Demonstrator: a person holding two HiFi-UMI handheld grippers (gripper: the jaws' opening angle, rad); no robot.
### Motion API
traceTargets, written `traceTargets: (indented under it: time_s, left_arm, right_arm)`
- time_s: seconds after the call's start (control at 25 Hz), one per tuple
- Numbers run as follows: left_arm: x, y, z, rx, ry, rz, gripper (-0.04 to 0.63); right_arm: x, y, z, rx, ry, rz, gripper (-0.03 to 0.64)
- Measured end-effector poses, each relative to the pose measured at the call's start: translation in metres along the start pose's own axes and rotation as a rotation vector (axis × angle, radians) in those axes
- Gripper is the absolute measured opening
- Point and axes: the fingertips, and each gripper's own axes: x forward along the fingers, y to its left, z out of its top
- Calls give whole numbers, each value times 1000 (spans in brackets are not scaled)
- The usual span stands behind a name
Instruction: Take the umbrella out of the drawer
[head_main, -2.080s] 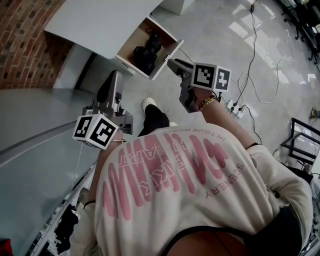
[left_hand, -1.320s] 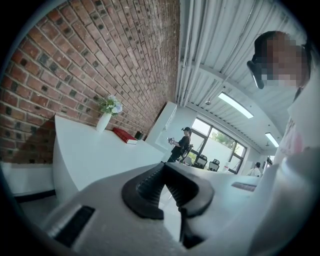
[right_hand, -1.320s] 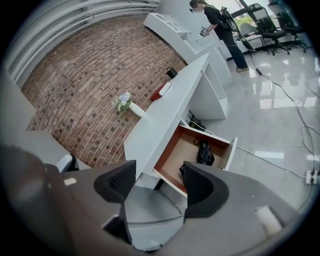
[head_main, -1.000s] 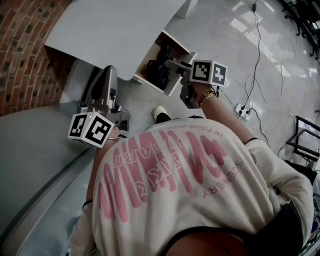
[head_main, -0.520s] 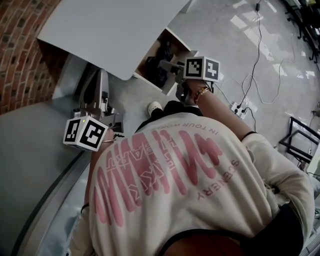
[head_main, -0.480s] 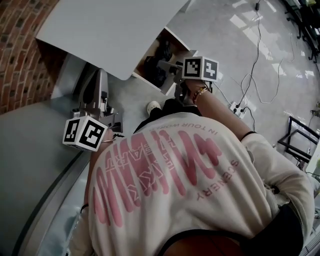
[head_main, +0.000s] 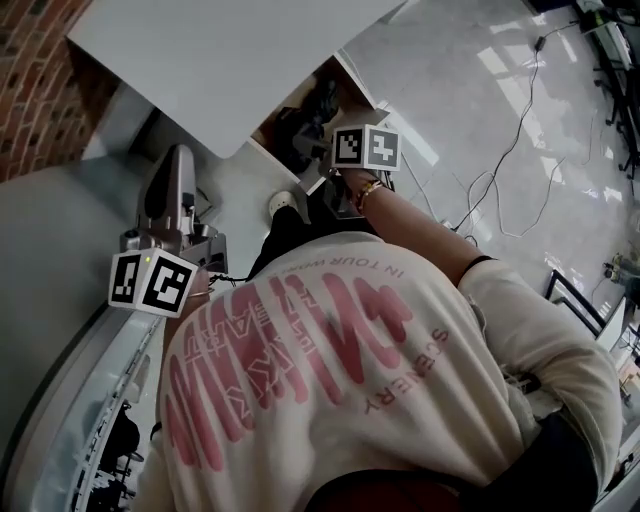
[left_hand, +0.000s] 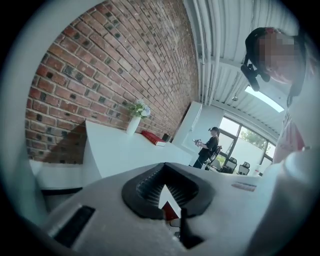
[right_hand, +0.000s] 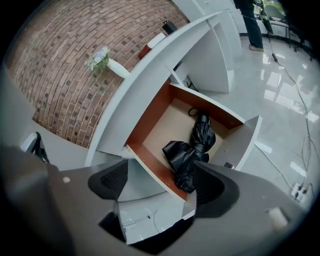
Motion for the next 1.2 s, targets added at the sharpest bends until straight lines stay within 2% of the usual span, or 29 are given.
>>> traceTargets:
  time_s: [0.28,0.6,0.8,0.92,1.2]
  left_arm:
    - [-21,14,-18,-11,-25,190,5]
    - [-39,5,-49,-40,-37,336,5]
    - [-53,7,-61,-56,-47,423,5]
    - [-61,11,-66,-66,-60,467,5]
    - [-73,15,-70,-80,-82,514,5]
  right_arm:
    - [47,-31,-2,-16,89,-23,420]
    - [73,-67,-11,-117,201,-38,420]
    - [90,-80,-8,-94,216,-64,420]
    - [98,-80,-4,-50,202,-103,447]
    - [108,-77,7,-5,157,-141,449]
